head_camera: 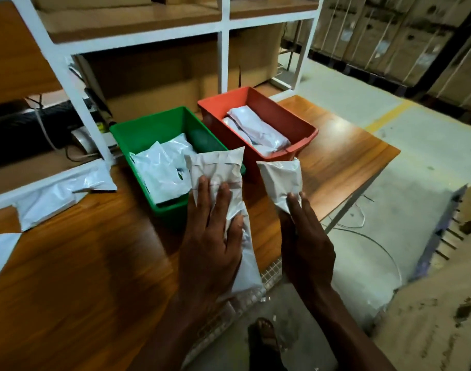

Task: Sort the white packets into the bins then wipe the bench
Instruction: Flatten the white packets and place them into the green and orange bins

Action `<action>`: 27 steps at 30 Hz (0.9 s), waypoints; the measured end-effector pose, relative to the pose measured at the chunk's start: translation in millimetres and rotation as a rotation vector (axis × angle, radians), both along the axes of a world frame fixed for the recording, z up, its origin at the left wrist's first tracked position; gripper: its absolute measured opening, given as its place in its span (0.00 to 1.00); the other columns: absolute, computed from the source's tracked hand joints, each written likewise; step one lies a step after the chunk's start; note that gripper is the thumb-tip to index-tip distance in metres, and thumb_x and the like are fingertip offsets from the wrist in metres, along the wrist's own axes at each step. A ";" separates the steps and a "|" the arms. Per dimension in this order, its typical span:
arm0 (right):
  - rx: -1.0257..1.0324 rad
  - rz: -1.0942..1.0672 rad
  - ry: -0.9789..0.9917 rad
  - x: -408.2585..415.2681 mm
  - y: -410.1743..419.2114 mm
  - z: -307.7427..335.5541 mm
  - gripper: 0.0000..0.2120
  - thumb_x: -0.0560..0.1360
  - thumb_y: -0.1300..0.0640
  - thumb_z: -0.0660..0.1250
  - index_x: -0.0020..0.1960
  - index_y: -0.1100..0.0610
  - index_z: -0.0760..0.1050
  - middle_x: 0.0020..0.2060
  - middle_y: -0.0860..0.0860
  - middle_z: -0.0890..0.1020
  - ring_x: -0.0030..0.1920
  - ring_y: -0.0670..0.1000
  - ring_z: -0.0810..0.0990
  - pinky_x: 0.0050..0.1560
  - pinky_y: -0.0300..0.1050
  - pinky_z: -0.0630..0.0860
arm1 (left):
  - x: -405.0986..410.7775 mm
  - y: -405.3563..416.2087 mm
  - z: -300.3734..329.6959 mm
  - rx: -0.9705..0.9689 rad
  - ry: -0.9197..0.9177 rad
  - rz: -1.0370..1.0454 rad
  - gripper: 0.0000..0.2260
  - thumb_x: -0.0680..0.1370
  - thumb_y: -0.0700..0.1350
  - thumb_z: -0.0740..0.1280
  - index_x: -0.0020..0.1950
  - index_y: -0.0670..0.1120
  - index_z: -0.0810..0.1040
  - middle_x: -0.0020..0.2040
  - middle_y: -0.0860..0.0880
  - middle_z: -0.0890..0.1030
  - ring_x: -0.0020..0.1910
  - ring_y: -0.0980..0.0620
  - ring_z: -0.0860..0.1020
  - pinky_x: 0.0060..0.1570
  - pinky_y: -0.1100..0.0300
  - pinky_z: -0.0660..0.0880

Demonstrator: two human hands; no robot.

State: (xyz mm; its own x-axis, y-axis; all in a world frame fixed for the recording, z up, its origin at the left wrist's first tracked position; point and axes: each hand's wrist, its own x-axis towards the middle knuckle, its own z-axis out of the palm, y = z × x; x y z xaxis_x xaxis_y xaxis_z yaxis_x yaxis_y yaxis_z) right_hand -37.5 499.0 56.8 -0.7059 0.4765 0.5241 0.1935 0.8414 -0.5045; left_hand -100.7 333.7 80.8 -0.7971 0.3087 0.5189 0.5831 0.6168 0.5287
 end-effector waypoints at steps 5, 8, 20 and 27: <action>-0.057 0.191 0.074 -64.7 33.8 27.5 0.23 0.83 0.43 0.56 0.75 0.49 0.70 0.73 0.54 0.72 0.70 0.56 0.75 0.58 0.50 0.77 | -48.8 25.6 16.3 -0.015 0.064 0.197 0.24 0.82 0.52 0.60 0.77 0.47 0.65 0.81 0.45 0.54 0.80 0.48 0.52 0.77 0.47 0.55; -0.057 0.335 0.078 -109.1 41.4 46.8 0.23 0.83 0.42 0.54 0.75 0.49 0.69 0.74 0.54 0.71 0.71 0.55 0.74 0.59 0.47 0.74 | -74.4 24.3 28.1 -0.032 0.122 0.308 0.24 0.82 0.50 0.60 0.77 0.45 0.66 0.80 0.42 0.56 0.79 0.45 0.55 0.76 0.43 0.56; -0.130 0.640 -0.100 -257.3 -34.4 80.6 0.20 0.84 0.46 0.53 0.75 0.47 0.67 0.75 0.52 0.69 0.70 0.58 0.72 0.63 0.54 0.72 | -189.3 -18.8 34.2 -0.107 -0.185 0.597 0.26 0.79 0.56 0.56 0.78 0.54 0.63 0.81 0.50 0.53 0.79 0.42 0.56 0.71 0.41 0.66; -0.100 0.577 -0.382 -316.0 -57.7 24.9 0.16 0.83 0.48 0.53 0.66 0.53 0.70 0.63 0.58 0.75 0.61 0.64 0.76 0.52 0.56 0.75 | -246.8 -26.6 -4.3 -0.331 -0.435 0.588 0.28 0.79 0.59 0.54 0.79 0.56 0.56 0.82 0.51 0.49 0.79 0.43 0.55 0.72 0.39 0.59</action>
